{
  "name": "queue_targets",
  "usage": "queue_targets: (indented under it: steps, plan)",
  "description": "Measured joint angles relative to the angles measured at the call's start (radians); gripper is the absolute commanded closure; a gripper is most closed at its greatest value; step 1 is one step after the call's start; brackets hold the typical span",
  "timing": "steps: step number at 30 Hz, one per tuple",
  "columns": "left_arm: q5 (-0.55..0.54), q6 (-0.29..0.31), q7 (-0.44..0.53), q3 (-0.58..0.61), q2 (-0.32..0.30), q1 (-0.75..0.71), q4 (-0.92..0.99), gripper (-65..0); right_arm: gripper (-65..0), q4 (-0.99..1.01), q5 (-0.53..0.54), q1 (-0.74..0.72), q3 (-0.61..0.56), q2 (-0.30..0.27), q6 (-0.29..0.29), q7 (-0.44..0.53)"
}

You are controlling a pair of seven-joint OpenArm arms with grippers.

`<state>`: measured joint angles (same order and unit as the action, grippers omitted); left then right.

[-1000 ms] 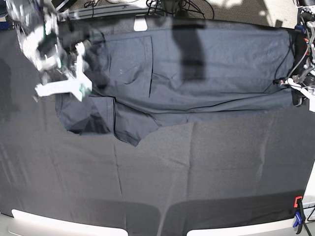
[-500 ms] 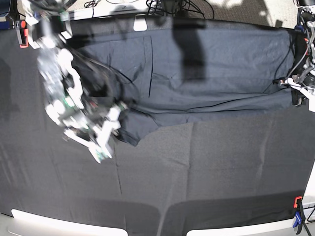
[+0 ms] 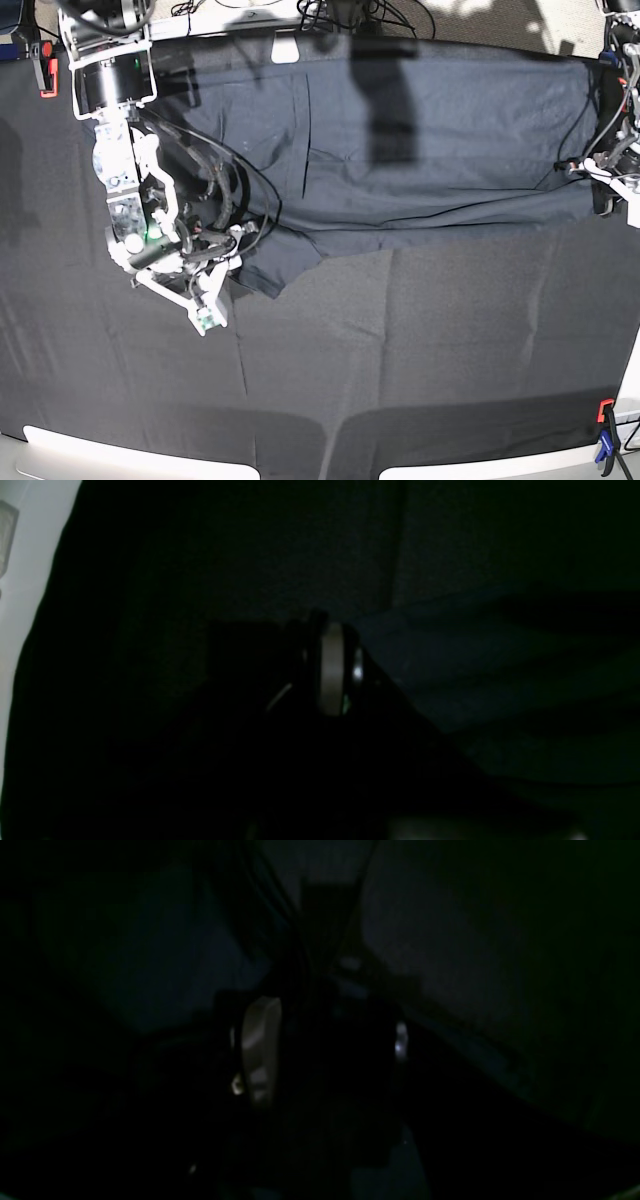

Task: Layout the t-shirt on the table in an organized manner, then fold the t-shirt properly
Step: 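Press the right gripper on the folded hem to flatten it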

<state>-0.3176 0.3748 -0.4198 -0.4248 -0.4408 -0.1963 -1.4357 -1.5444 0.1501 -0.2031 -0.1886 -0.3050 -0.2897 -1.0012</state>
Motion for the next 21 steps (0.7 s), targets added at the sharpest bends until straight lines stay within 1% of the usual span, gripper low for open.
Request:
queue_targets:
  steps: [1,3,4,6,9,10,12,14,15,16,18,19,21]
  plan:
    - [0.000,0.000,0.000,0.000,0.000,0.000,0.000,0.0,-25.7,0.000,0.000,0.000,0.000,0.000,0.000,-0.003]
    - [0.000,0.000,0.000,0.000,0.000,0.000,0.000,0.0,-20.2,0.000,0.010,0.000,0.000,0.000,-0.010,-0.004]
    - [0.000,0.000,0.000,0.000,0.000,0.000,0.000,0.0,-17.0,0.000,0.012,0.000,0.000,-0.001,-0.038,-0.005]
    - [0.000,0.000,0.000,0.000,0.000,0.000,0.000,0.0,-11.5,0.000,0.043,-0.001,0.000,0.000,-0.068,-0.022]
    - [0.000,0.000,0.000,0.000,0.000,0.000,0.000,0.0,-1.7,0.000,0.040,-0.001,0.000,0.000,-0.074,-0.044]
    - [0.000,0.000,0.000,0.000,0.000,0.000,0.000,0.0,0.0,0.000,0.037,-0.001,0.000,-0.002,-0.074,-0.044]
    - [0.000,0.000,0.000,0.000,0.000,0.000,0.000,0.0,0.0,0.000,0.034,-0.002,0.000,-0.002,-0.090,-0.043]
    - [0.000,0.000,0.000,0.000,0.000,0.000,0.000,0.0,0.0,-0.008,0.033,-0.002,0.000,-0.003,-0.153,-0.041]
    - [0.000,0.000,0.000,0.000,0.000,0.000,0.000,0.0,0.0,-0.024,0.034,0.001,0.000,-0.003,-0.171,-0.041]
    - [0.000,0.000,0.000,0.000,0.000,0.000,0.000,0.0,0.0,-0.049,0.033,0.002,0.000,-0.004,-0.202,-0.043]
    - [0.001,0.000,0.000,0.000,0.000,0.000,0.000,0.0,0.0,-0.122,0.041,0.001,0.000,-0.015,-0.280,-0.042]
    - [0.001,0.000,0.000,0.000,0.000,0.000,0.000,0.0,0.0,-0.163,0.063,0.001,0.000,-0.027,-0.298,-0.042]
    - [0.000,0.000,0.000,0.000,0.000,0.000,0.000,0.0,0.0,-0.246,0.090,0.012,0.000,-0.064,-0.308,-0.046]
